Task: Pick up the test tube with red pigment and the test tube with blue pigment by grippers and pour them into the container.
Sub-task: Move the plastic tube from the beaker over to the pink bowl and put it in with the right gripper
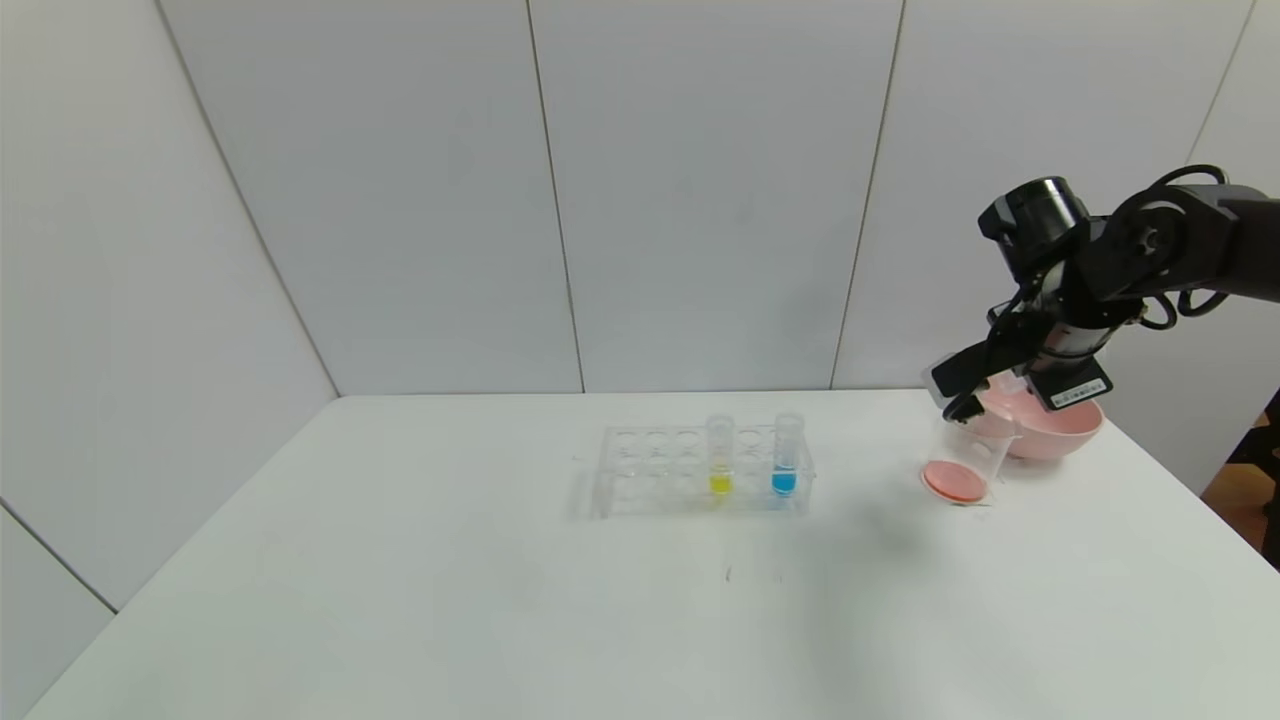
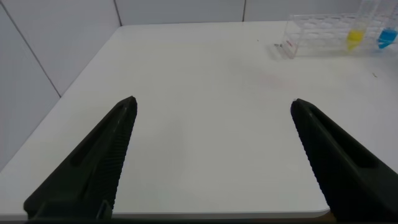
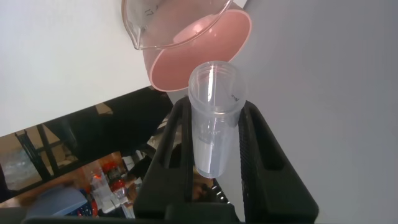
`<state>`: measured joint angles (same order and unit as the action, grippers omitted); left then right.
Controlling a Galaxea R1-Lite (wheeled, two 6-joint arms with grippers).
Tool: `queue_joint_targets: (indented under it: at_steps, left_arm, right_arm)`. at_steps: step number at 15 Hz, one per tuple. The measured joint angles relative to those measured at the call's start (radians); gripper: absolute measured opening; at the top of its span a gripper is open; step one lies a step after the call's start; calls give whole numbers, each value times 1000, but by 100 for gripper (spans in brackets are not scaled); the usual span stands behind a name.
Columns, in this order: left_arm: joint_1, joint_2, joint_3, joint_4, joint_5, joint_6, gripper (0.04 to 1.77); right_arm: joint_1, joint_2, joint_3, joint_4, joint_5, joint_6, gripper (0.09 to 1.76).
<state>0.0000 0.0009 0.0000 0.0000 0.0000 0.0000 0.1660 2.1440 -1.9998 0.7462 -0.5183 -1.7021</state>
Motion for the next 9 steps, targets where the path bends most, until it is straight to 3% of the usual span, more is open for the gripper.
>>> queue_joint_targets:
  at_steps: [4,9]
  left_arm:
    - [0,0,0,0,0,0,176]
    - [0,0,0,0,0,0,176]
  right_arm:
    - [9,-12,0,-27,36,5,50]
    - [-65,-67,0,-41,207,130,50]
